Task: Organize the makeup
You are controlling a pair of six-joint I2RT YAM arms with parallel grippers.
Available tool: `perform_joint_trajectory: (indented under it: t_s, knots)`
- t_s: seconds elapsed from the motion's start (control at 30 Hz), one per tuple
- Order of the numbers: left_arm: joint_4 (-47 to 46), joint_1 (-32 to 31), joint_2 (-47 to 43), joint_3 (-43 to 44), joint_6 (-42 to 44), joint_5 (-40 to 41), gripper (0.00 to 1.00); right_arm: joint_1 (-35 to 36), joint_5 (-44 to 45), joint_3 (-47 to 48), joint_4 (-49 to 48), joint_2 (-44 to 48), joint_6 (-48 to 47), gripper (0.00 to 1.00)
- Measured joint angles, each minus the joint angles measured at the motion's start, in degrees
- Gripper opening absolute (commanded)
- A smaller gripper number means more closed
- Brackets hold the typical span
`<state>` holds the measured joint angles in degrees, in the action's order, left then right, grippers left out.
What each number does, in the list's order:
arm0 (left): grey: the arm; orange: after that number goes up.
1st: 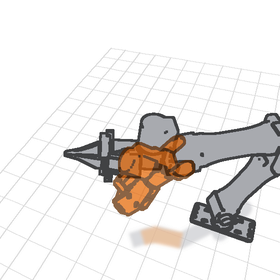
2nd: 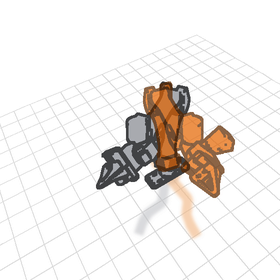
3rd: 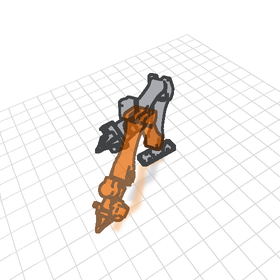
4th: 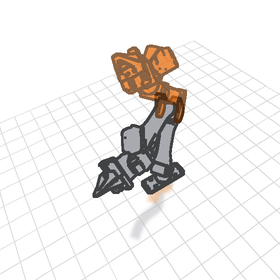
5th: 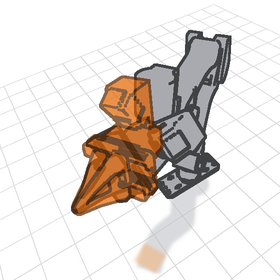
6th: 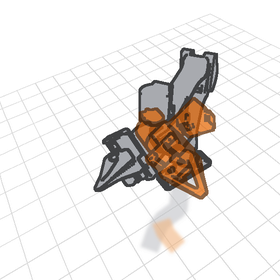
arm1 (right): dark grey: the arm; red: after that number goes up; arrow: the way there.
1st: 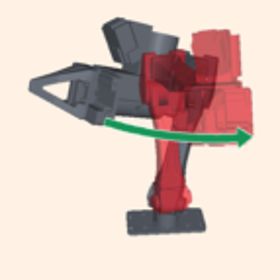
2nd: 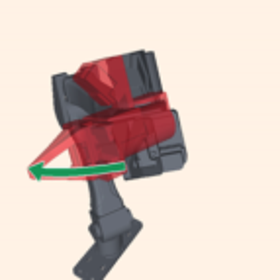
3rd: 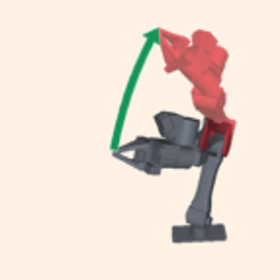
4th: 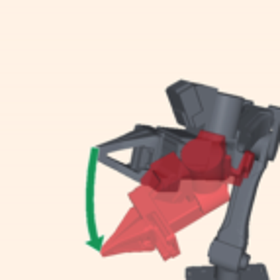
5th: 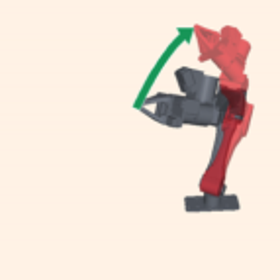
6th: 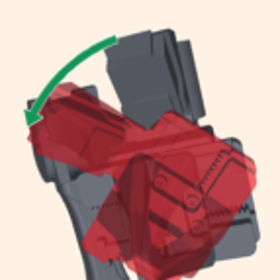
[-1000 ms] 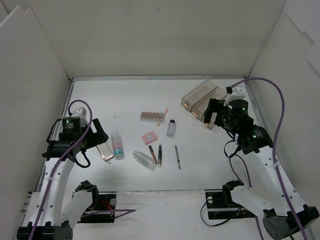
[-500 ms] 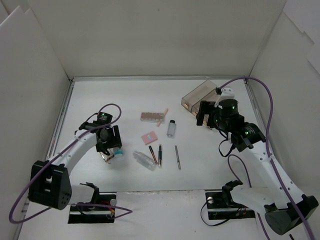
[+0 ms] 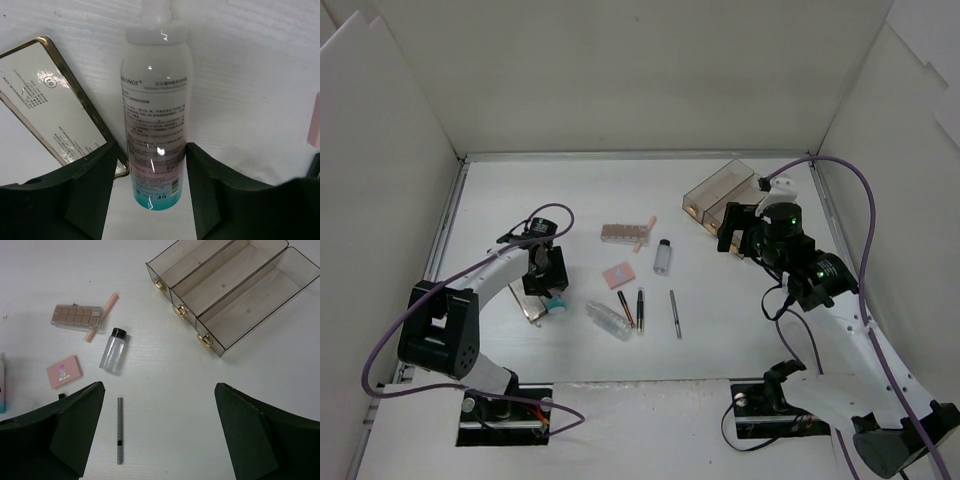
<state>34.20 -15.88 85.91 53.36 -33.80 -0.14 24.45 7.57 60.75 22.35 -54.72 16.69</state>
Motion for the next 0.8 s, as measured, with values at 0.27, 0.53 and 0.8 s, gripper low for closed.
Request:
perform_joint_trajectory:
  t_s: [0.27, 0.53, 0.8]
  knots:
    - [-1.88, -0.98, 4.74, 0.24, -0.81, -1.25, 0.27, -0.02, 1.07, -0.04, 0.17, 0.09, 0.15, 0.9]
    - [-1.79, -1.57, 6.91, 3.5, -0.11, -2.73, 0.0, 0.02, 0.74, -0.55, 0.28, 0.09, 0.66, 0.91]
    - [-5.4, -4.57, -8.55, 4.7, 7.5, -5.46, 0.0, 0.04, -8.96, 2.93, 1.44, -2.19, 1.14, 0.91]
